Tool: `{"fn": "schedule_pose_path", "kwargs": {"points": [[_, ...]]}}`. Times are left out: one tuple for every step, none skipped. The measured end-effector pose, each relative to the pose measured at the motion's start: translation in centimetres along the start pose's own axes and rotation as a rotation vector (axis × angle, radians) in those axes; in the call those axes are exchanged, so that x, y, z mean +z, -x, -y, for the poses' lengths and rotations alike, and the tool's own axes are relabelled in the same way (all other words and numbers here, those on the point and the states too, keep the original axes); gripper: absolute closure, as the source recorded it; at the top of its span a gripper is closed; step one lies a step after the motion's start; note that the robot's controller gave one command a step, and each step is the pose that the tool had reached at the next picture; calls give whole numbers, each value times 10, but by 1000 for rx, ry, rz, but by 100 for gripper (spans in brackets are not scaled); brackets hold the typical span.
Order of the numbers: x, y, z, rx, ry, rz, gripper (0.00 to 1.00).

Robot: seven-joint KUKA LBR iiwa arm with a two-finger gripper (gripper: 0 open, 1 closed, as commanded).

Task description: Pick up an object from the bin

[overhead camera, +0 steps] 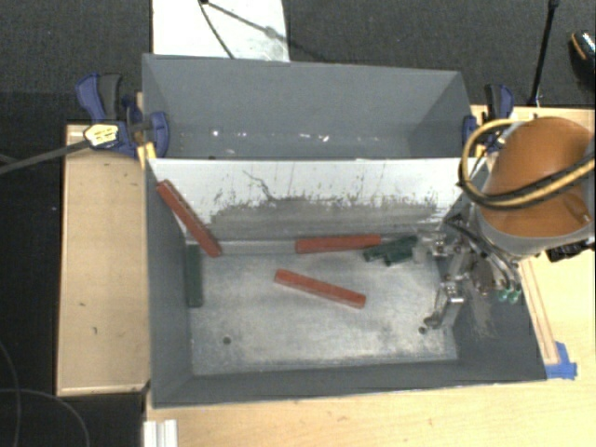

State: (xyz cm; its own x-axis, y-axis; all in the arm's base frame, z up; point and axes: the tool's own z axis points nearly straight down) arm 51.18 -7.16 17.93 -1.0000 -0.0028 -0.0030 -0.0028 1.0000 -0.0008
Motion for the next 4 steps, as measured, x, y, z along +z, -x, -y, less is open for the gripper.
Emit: {"fn": "schedule_pose_path", "kwargs": {"points": [[113,3,-89,-117,5,-6,0],[107,7,-85,-114,2,4,100],[109,5,-85,-116,1,0,0],[108,51,-162,-470,4,4,0]]}}
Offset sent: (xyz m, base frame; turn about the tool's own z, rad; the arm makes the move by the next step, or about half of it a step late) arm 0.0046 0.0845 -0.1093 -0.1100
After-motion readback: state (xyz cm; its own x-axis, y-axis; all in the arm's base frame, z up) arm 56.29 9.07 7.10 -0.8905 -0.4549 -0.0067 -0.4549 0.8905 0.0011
